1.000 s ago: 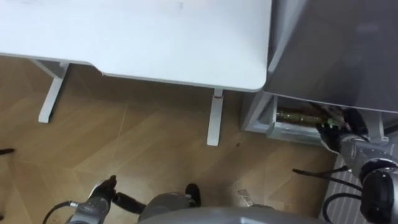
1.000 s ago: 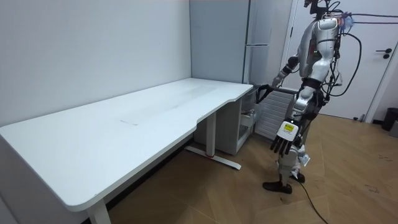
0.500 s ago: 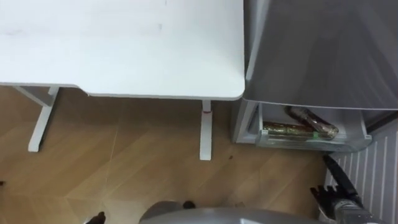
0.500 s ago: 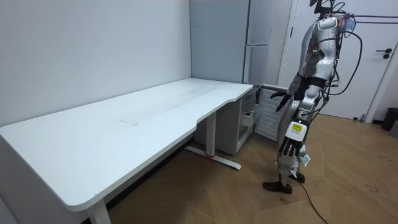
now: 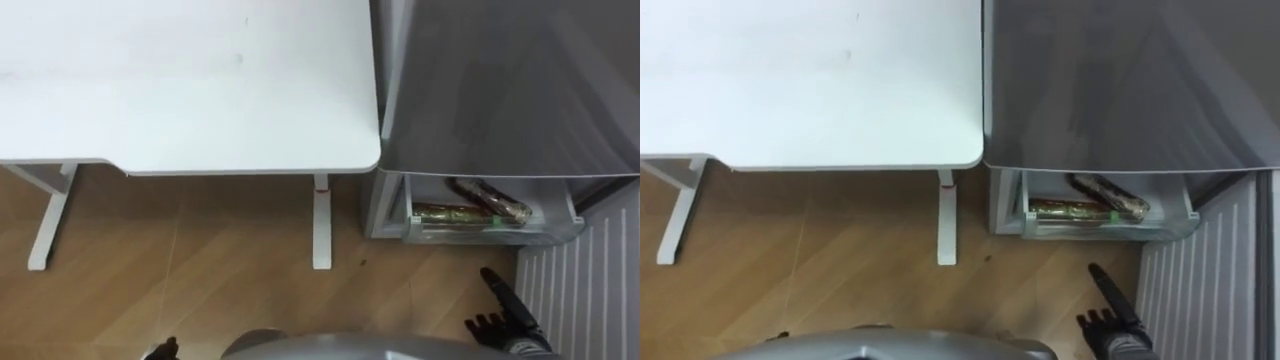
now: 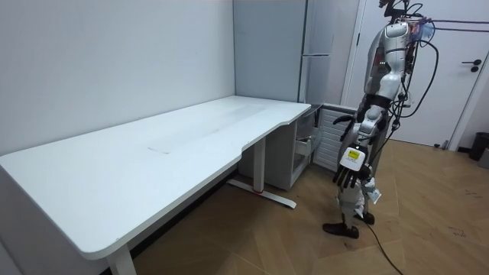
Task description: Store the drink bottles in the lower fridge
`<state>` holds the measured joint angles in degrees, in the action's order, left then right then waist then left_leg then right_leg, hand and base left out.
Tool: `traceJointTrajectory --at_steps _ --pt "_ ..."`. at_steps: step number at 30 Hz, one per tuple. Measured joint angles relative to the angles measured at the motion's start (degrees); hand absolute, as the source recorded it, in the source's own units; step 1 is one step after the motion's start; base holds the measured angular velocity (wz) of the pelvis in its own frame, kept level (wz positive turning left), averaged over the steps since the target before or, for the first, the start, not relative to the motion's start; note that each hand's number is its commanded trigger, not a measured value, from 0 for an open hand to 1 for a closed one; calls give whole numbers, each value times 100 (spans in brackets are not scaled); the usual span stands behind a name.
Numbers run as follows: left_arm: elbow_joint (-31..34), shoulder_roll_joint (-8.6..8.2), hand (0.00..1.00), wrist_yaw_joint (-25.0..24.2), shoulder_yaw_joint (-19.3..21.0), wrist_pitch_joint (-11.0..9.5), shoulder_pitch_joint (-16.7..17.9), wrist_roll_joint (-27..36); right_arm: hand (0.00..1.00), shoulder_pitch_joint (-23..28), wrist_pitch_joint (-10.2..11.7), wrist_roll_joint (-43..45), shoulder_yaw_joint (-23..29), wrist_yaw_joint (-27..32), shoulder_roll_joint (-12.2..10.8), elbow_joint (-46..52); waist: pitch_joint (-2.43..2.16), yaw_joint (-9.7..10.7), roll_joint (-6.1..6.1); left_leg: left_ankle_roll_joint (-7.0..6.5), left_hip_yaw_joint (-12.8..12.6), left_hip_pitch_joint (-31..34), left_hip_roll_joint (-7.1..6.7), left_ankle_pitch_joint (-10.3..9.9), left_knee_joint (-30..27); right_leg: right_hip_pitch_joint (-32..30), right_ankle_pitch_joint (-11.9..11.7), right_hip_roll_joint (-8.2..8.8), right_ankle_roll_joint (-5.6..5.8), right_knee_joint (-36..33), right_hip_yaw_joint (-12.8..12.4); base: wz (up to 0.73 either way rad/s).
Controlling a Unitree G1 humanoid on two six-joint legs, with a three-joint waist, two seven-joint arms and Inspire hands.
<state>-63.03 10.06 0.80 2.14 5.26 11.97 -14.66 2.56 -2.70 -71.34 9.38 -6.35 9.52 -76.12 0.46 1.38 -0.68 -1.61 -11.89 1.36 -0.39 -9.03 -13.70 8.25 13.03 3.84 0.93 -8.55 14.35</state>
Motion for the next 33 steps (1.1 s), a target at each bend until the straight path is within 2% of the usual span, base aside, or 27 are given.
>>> traceJointTrajectory --at_steps 5,8,14,16,19,21,26,29,33 --pt "2 -1 0 -57 2 61 2 -3 0 76 -118 202 0 -6 -18 -29 -7 23 47 -1 -17 -40 0 -25 0 16 2 2 4 -5 -53 -6" --pt "1 -7 0 -109 2 77 9 -3 0 61 -118 269 0 -30 -17 -28 8 16 73 7 -20 -84 3 -39 14 18 2 -6 4 -4 -139 -14" --pt "-16 -9 0 -128 16 103 74 -8 0 57 -224 418 34 -83 -20 -28 -5 27 64 20 -17 -104 16 -49 14 4 1 -21 1 -10 -215 -7" --pt "-34 -9 0 -128 17 107 92 -6 0 56 -227 410 51 -93 -20 -27 -4 24 62 35 -18 -102 44 -87 -32 4 -2 -45 -9 -10 -262 -13" --pt "-116 -9 0 -131 20 177 85 -1 0 61 -220 235 55 -87 -49 -22 -4 -12 64 93 -10 -92 159 -236 -281 47 -5 -134 -56 -19 -365 -23" --pt "-122 -9 0 -134 19 195 104 -4 0 40 -215 177 30 -82 -97 -10 -2 -36 74 158 31 -38 297 -407 -578 62 19 -244 -117 -49 -496 -27" --pt "-126 -33 0 -163 16 234 129 -113 0 -15 -186 140 -33 -57 -84 -9 -7 -92 103 270 165 -33 461 -548 -832 61 28 -410 -228 -132 -714 -25" --pt "-109 -43 0 -217 -1 232 50 -121 0 -42 -168 158 -157 -6 -64 3 -7 -16 106 292 275 -31 466 -537 -806 74 17 -413 -261 -111 -684 0" --pt "-105 -41 0 -251 -1 219 36 -122 0 -43 -133 158 -23 -10 -28 1 -16 100 156 301 339 -2 437 -518 -782 77 21 -395 -266 -100 -561 10"
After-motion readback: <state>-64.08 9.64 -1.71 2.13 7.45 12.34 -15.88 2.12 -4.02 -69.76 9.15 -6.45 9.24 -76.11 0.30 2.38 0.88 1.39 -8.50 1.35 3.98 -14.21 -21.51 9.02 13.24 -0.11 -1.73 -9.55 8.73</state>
